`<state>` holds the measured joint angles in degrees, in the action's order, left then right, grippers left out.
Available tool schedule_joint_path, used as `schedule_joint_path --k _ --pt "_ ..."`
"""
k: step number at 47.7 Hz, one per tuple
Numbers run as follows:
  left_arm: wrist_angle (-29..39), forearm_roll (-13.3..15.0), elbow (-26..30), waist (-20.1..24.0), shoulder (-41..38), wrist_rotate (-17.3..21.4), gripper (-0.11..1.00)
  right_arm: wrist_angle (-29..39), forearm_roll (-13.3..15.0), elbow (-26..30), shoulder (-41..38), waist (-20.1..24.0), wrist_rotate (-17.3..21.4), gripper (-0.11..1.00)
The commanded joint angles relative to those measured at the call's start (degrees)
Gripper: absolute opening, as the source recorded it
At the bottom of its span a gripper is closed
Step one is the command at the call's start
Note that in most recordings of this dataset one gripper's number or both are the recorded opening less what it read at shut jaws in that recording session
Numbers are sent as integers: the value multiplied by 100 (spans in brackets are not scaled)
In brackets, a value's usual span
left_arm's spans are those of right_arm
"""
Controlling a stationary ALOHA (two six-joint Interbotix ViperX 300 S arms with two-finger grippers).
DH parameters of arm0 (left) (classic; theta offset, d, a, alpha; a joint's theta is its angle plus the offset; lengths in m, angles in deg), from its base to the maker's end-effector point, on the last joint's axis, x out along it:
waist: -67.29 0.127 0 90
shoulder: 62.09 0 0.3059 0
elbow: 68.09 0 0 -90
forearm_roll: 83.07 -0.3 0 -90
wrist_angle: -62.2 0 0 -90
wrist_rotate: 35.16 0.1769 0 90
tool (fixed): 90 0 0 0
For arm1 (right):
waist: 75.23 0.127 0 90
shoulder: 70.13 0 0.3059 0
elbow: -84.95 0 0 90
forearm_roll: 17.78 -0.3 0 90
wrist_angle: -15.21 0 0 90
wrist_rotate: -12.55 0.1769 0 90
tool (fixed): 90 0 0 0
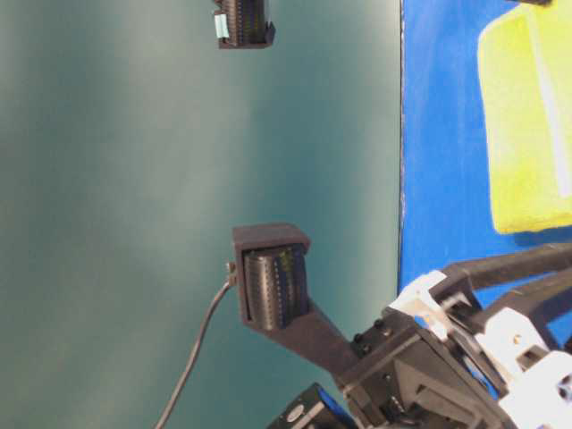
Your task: Fold the yellow towel.
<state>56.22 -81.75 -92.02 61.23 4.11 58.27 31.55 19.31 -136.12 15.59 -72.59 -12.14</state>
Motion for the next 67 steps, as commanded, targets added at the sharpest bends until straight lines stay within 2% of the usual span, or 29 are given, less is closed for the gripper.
schedule_joint_path --k 1,4,6,16,23,26,35,42,55,67 --pt "-44 0 79 0 132 -9 56 0 0 158 44 141 -9 59" --pt "-35 0 62 0 176 35 72 26 0 211 79 229 -9 58" --pt "-35 9 53 0 220 35 76 44 0 246 123 290 -9 56" --pt "193 9 -70 0 747 44 68 334 9 439 650 650 -18 53" --pt "448 9 -237 0 1433 53 68 905 62 501 1266 844 -62 53" --pt "475 0 -360 0 1758 53 68 1257 193 475 1644 861 -70 53" --pt "457 0 -861 0 2689 97 67 1872 861 97 2751 861 -70 53" --pt "448 0 -1371 105 3410 88 67 1925 1187 -176 3691 861 -132 53" --pt "255 0 -2320 281 4948 88 67 1907 1274 -905 5256 861 -642 52" --pt "281 0 -3243 378 6565 88 67 1881 1415 -1556 6311 861 -694 52"
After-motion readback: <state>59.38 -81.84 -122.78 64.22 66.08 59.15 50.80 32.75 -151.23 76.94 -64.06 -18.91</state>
